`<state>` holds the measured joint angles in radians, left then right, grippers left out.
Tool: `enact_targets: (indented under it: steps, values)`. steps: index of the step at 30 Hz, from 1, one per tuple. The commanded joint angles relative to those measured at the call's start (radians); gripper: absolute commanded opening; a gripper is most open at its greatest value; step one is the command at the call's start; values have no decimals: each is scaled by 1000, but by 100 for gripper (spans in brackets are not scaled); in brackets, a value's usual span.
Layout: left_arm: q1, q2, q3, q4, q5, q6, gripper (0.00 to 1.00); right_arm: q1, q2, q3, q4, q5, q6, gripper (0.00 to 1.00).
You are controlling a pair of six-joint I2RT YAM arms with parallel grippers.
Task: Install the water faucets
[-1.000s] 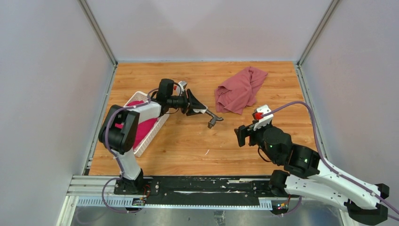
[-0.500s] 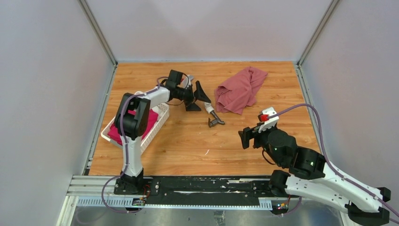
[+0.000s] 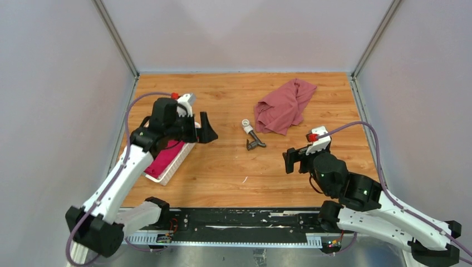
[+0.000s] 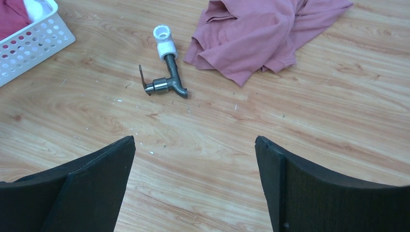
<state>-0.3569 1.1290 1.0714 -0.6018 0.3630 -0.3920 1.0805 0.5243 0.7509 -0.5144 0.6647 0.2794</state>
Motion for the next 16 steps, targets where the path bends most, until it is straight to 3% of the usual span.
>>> enact_targets:
  steps: [1, 9, 16]
  values:
    - [-5, -141, -161, -44, -59, 8, 100, -41, 52, -36, 52, 4, 77, 100]
    - [-5, -273, -292, -39, -111, -81, 100, -249, 168, -41, 110, -262, 158, 100]
    - [-4, -295, -300, -25, -141, -51, 100, -288, 195, -43, 139, -296, 168, 100]
